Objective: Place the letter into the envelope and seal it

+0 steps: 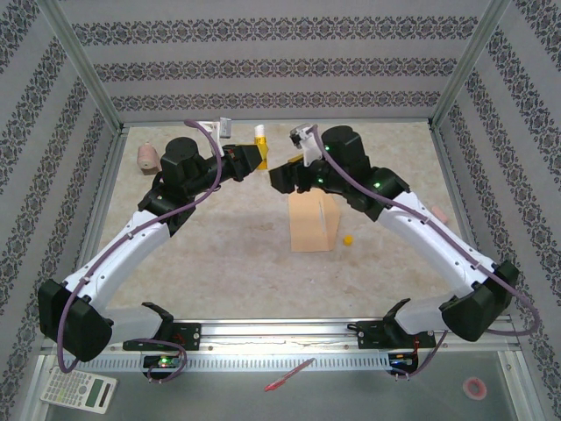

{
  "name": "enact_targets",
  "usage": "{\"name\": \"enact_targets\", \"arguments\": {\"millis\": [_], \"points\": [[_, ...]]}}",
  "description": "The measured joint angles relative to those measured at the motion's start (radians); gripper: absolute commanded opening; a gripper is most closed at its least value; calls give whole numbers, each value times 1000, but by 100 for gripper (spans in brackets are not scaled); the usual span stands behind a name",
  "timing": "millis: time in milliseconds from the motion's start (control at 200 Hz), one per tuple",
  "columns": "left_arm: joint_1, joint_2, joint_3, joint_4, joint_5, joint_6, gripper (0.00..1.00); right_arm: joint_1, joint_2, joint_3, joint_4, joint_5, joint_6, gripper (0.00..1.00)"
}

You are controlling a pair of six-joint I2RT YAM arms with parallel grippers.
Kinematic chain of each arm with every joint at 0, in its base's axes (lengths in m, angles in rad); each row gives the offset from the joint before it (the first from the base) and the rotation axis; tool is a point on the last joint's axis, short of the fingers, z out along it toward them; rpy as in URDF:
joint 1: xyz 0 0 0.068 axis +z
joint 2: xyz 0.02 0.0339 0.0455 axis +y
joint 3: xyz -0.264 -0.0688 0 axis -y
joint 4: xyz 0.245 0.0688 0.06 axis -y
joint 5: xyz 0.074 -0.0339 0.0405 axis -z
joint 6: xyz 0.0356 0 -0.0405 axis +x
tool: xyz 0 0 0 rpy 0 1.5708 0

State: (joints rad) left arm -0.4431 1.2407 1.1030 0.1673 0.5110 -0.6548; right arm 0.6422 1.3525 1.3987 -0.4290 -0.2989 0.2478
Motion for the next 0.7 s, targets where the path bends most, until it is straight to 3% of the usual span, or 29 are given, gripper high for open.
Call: {"name": "enact_targets", "arguments": {"millis": [520,700], "points": [[0,0,-6,2,1,-5,0,13,103,41,70,-171,42,59],[0,0,-18,18,0,-26,0,15,112,47,90,-197,52,50]]}}
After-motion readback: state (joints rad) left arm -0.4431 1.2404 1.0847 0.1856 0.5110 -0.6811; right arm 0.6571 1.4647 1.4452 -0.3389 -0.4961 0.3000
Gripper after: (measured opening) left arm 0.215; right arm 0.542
